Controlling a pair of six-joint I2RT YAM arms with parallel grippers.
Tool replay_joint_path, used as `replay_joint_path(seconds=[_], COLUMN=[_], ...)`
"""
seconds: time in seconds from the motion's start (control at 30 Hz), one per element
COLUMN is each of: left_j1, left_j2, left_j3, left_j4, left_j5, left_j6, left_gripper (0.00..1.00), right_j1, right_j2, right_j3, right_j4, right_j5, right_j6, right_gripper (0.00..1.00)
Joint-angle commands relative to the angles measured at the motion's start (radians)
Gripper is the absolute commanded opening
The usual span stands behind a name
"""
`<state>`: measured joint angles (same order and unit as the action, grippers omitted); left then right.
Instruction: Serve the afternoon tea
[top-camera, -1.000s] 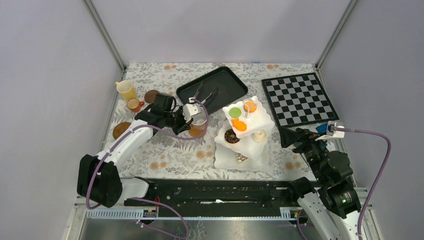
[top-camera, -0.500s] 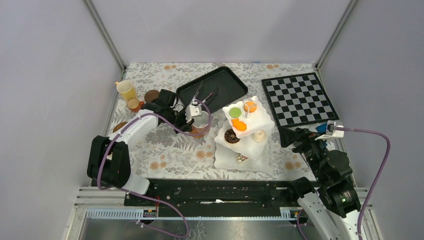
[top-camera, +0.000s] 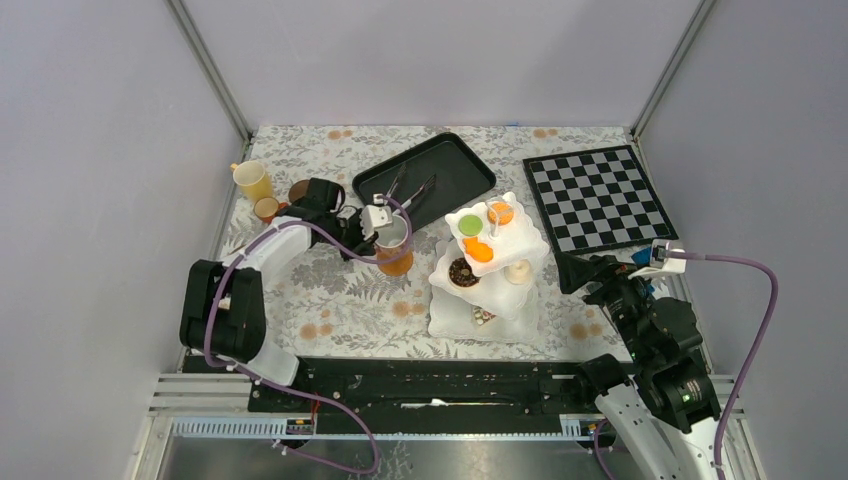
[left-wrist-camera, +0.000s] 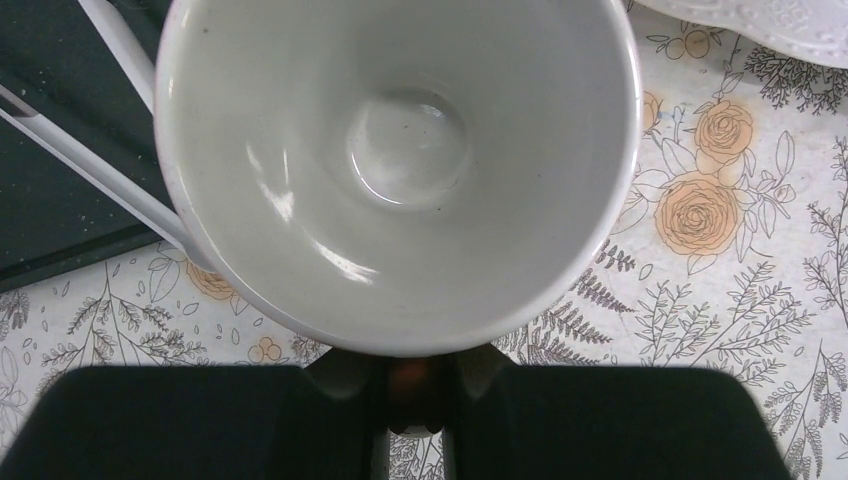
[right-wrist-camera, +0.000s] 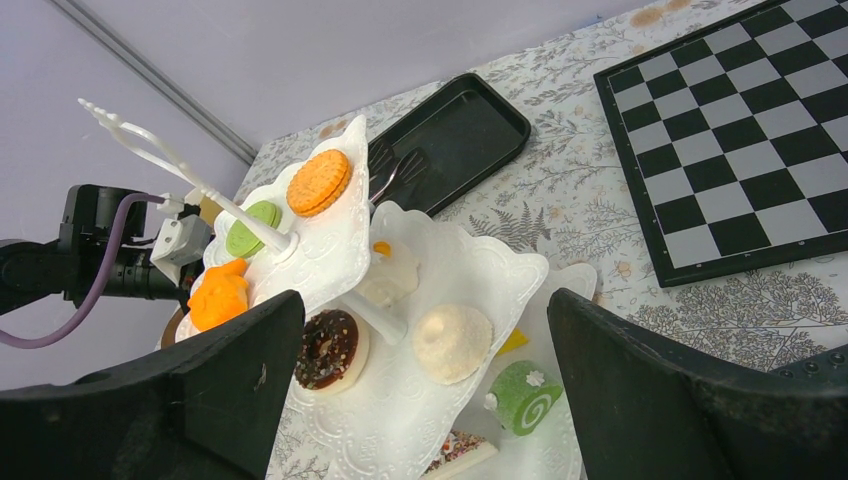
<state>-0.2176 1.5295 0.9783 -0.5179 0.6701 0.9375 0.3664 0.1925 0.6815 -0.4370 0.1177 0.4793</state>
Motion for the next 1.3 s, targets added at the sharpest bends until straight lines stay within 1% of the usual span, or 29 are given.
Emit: replay_joint_path(seconds=[0.0, 0.33, 0.5, 0.8, 0.9, 1.07, 1.13, 1.2, 1.27], left_j1=[0.001, -0.005, -0.010, -0.011, -0.010, -0.011, -0.013, -0.017, -0.017], left_j2=[0.004, 0.041, 0.033, 0.061, 0.065, 0.059, 0.060, 0.057, 0.047], left_j3=[0.006, 0.000, -0.014, 0.004, 0.003, 0.001, 0.002, 0.003, 0.003], left_j4=[0.068, 0.036, 0.033, 0.018, 0.023, 0.042, 0.042, 0.042, 0.042], left_j5=[0.064, 0.015, -0.017, -0.004, -0.044, -0.065, -0.071, -0.065, -0.061], left_j6=[0.038, 0.056, 0.066, 0.069, 0.073, 0.068, 0.065, 0.062, 0.058], left_gripper=[0.00, 0.00, 0.00, 0.00, 0.00, 0.00, 0.07, 0.20, 0.29], right_j1=[0.005, 0.006, 0.005, 0.005, 0.006, 0.005, 0.005, 0.005, 0.005], right_j2=[0.003, 0.007, 0.010, 0.015, 0.015, 0.020, 0.023, 0.021, 0.022], right_j3=[0.026, 0.025, 0.023, 0.019, 0.016, 0.010, 0.012, 0.011, 0.011], right_j4=[0.003, 0.002, 0.004, 0.004, 0.004, 0.010, 0.012, 0.012, 0.012], right_j5=[-0.007, -0.006, -0.007, -0.008, -0.007, -0.013, -0.014, -0.012, -0.014], right_j6=[0.007, 0.007, 0.004, 0.006, 0.005, 0.009, 0.007, 0.008, 0.010], right_gripper=[0.98, 0.98, 0.98, 0.98, 0.98, 0.98, 0.98, 0.98, 0.98])
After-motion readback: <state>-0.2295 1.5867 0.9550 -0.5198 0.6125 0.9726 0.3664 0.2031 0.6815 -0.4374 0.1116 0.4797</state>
